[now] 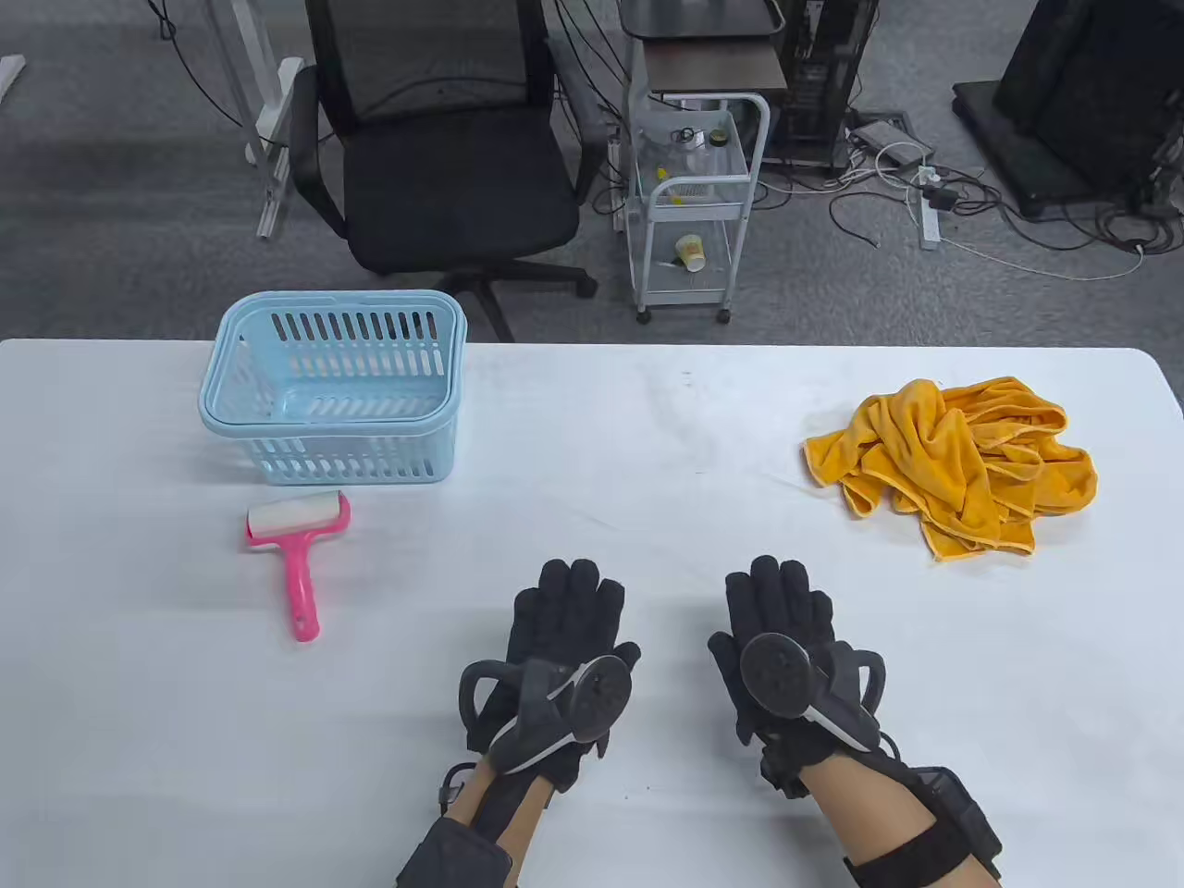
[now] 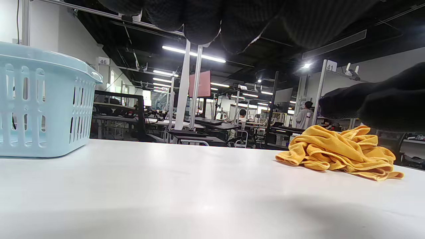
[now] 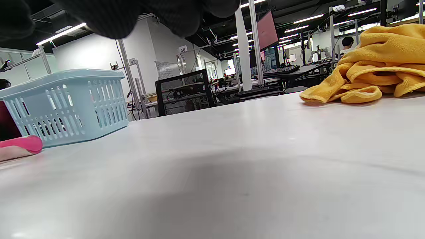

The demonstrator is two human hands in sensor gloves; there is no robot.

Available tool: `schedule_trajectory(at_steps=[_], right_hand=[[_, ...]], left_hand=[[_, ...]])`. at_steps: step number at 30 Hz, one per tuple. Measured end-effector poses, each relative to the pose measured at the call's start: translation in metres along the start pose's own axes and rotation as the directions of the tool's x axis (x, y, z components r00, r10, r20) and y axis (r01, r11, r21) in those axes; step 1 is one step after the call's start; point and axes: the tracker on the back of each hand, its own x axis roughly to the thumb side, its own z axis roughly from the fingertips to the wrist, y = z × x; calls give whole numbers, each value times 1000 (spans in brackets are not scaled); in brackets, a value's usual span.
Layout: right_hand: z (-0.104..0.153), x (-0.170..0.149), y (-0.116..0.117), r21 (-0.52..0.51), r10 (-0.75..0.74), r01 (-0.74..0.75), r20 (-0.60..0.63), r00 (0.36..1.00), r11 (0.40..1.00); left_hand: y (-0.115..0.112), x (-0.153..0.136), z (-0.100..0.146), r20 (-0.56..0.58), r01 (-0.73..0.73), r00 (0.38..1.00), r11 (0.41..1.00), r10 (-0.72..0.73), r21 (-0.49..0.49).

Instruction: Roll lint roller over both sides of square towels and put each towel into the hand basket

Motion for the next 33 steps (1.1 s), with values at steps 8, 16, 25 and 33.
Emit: schedule_trajectory(at_steps=[8,16,25,33], right_hand=[[0,0,0,-3,-2,2,5,1000,1000],[0,-2,8,44,18,-18,-5,1000,999],[-27,-24,12,149,47,-24,-151,987,988],[-89,-94,-43,121,126,-84,-397,909,989]], left_hand=[[0,-1,0,-3,-2,1000,1000,2,-1],[1,0,-1,6,-4,1000,1000,4,0],[1,-1,-1,9,-15,1000,1000,15,-4],[2,-4,-1,-3,-28,1000,1000,28,-5]])
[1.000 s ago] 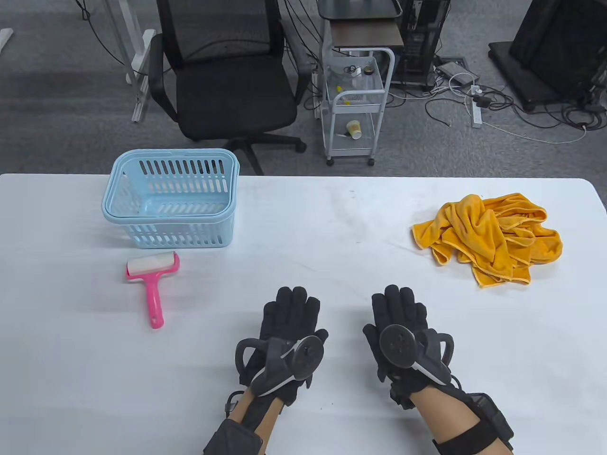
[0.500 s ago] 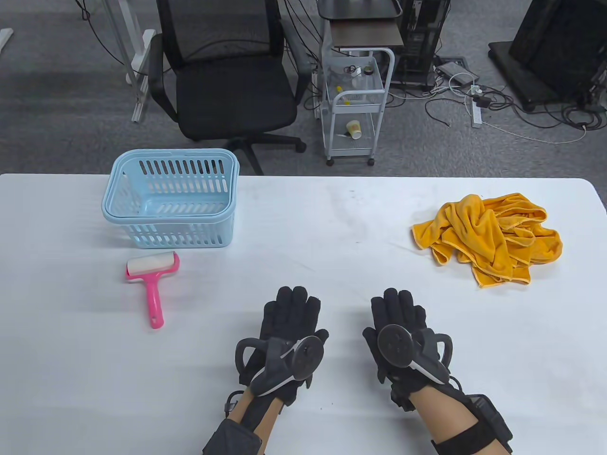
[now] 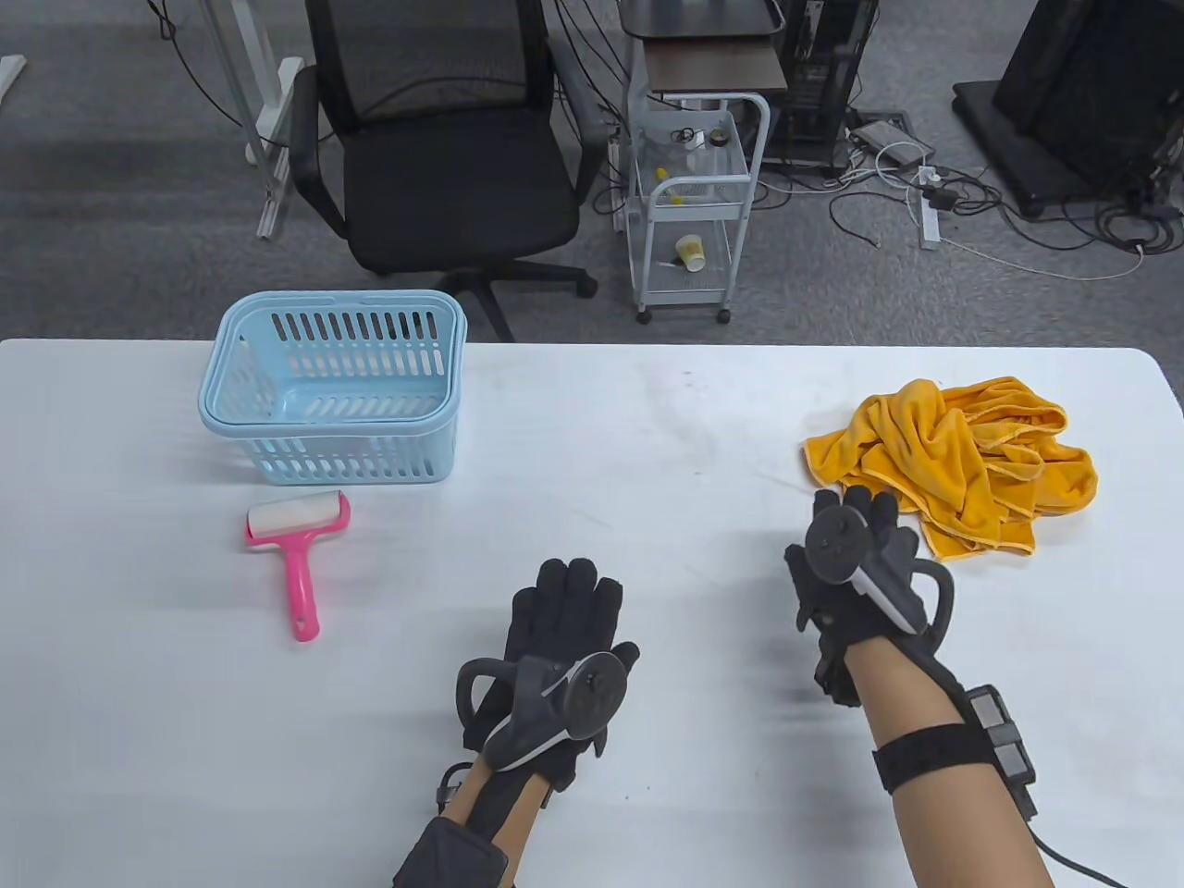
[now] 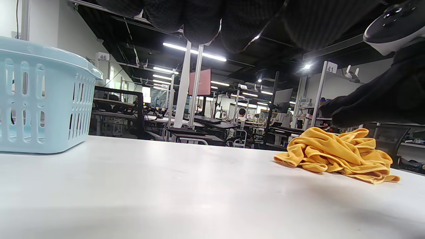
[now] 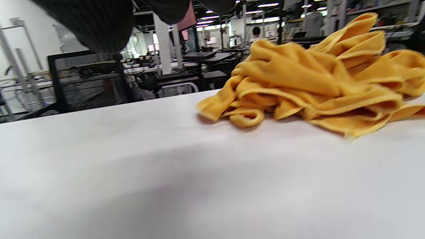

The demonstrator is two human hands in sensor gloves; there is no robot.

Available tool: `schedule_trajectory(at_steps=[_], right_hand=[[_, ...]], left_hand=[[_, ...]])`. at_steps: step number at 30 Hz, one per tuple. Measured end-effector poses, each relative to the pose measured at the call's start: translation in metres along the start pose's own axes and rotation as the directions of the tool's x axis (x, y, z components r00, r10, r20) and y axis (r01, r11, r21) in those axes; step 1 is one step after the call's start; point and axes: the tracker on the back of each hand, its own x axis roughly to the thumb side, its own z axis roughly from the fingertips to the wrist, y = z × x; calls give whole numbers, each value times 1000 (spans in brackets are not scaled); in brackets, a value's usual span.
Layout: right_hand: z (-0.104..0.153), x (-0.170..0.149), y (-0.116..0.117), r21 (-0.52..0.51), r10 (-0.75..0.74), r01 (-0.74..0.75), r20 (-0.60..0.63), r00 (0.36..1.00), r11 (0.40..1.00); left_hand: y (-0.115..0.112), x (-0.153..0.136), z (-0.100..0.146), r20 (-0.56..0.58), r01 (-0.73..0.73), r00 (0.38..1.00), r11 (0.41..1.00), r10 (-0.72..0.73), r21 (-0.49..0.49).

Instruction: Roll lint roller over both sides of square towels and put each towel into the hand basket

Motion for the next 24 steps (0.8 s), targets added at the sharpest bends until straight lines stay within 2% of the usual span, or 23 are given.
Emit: schedule_trajectory(at_steps=[5,8,15,22,24], right_hand=[[-45,-25,-19,-32,-22,18,-121,992,999],[-65,-35,-17,-46,-46,39,-169,985,998],[-103,-53,16,19,-24,30,-268,963,999],[-120,-53,45,86,107,-85,-294,950,993],[-122,-52,50,69,132,-116,-305,943,991]], left_hand=[[1,-4,-1,-18,-5,1000,1000,5,2],[1,-6,-2,-29,-8,1000,1000,8,-3],[3,-13,-3,-56,-26,998,1000,26,-2],[4,-16,-3,-66,-44,997,999,44,-6],[4,-16,-3,-63,-48,997,999,47,-8]])
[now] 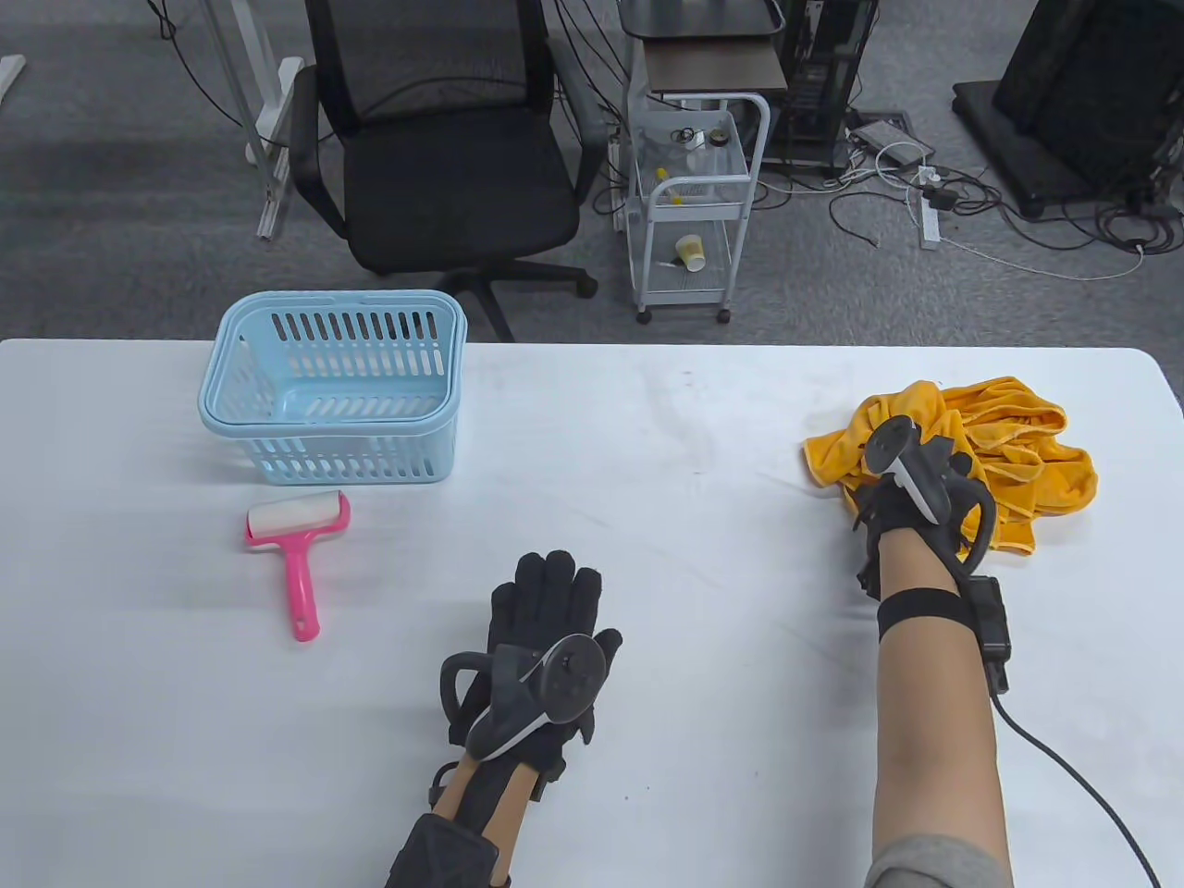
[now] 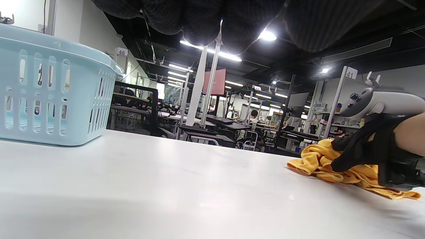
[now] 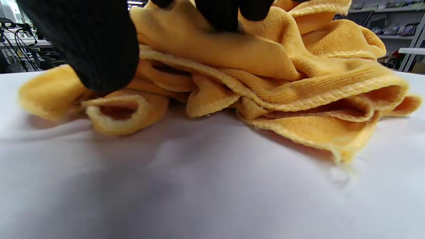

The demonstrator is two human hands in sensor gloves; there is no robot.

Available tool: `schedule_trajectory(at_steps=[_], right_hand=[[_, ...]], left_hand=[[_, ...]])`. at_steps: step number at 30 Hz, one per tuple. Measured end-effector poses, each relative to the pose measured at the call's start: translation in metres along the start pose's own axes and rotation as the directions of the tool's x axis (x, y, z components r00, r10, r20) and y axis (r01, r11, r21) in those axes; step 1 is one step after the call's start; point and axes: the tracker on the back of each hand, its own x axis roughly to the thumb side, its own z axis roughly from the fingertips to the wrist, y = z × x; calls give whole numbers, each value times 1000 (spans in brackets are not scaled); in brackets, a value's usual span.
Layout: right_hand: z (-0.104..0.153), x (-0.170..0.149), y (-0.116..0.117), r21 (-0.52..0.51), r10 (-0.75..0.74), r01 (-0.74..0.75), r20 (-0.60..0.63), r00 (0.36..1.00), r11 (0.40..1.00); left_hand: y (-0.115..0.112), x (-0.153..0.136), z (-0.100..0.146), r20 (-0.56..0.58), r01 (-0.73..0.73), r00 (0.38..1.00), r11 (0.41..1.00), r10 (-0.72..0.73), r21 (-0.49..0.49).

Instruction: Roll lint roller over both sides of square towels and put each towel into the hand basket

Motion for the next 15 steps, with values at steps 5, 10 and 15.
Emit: schedule_trajectory(at_steps=[5,10,15], right_hand=[[-1,2,7,-93,52,-57,-49,997,994],[3,0,-1,-194,15,-27,-68,998,981],[15,-1,-35,-264,-22,12,-36,999,964]], left_hand=[[0,0,0,0,2,1000,1000,-2,5],[-1,1,0,6,4,1000,1000,-4,-2],[-1,2,0,13,1,1000,1000,-1,-3]])
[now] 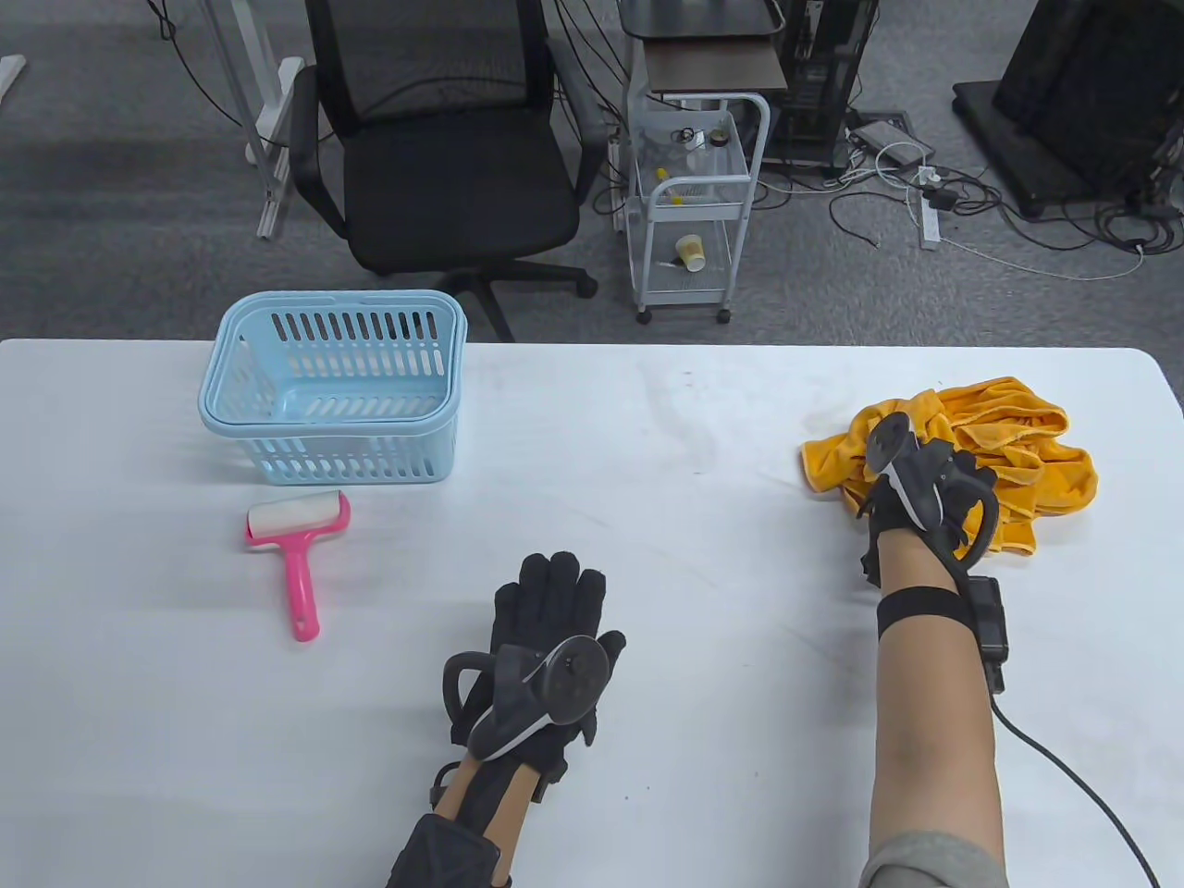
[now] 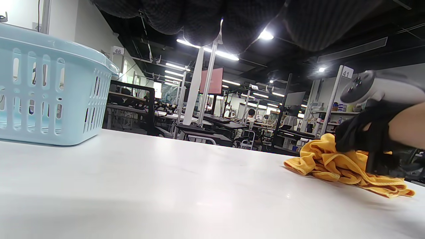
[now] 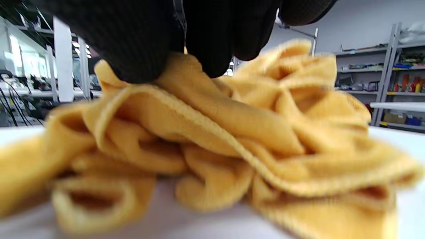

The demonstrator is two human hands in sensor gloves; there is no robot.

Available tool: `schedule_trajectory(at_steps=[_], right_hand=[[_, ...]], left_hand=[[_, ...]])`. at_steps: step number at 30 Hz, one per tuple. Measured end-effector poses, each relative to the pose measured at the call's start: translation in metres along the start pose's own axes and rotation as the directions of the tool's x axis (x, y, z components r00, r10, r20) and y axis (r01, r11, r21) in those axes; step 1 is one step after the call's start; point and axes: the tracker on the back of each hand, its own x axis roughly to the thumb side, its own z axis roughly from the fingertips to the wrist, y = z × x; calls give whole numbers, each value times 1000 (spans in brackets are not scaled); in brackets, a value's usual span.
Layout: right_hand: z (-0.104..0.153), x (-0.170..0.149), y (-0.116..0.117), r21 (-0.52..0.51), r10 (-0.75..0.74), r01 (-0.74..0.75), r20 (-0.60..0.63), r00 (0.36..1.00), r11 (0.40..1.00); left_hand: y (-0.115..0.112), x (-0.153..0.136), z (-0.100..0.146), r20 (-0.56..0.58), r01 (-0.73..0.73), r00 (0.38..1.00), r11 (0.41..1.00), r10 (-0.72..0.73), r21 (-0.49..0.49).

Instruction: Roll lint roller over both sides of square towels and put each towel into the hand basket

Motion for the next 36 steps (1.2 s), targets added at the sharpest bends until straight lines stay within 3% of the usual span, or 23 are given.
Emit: schedule_trajectory(at_steps=[6,7,9,15,18,24,28,30,32,36], right_hand=[[20,12,-89,-101,-167,183,153,974,978],[22,13,-94,-101,-172,191,169,970,976],[42,20,-122,-102,-223,259,275,935,960],[103,38,-163,-1,-356,406,481,801,914],[134,47,-169,96,-426,452,549,719,887],[188,60,-165,343,-651,575,568,504,743],[205,66,-154,467,-759,611,514,401,639],[207,66,-146,476,-771,617,496,399,626],[205,65,-134,450,-761,623,484,433,640],[193,58,-94,363,-697,598,446,562,715]], left_hand=[[-2,1,-1,8,-5,1000,1000,5,-9],[-3,1,-1,10,-5,1000,1000,5,-11],[-5,2,-2,16,-13,1000,1000,13,-21],[-10,4,-2,41,-60,997,997,62,-51],[-12,5,-3,49,-76,996,995,79,-59],[-20,-9,-8,-11,-64,998,997,63,-34],[-22,-19,-10,-8,-226,974,974,226,-32],[-21,-21,-11,-15,-263,965,965,263,-17],[-21,-24,-12,10,-299,954,952,300,-65],[-21,-25,-12,42,-401,911,904,411,-149]])
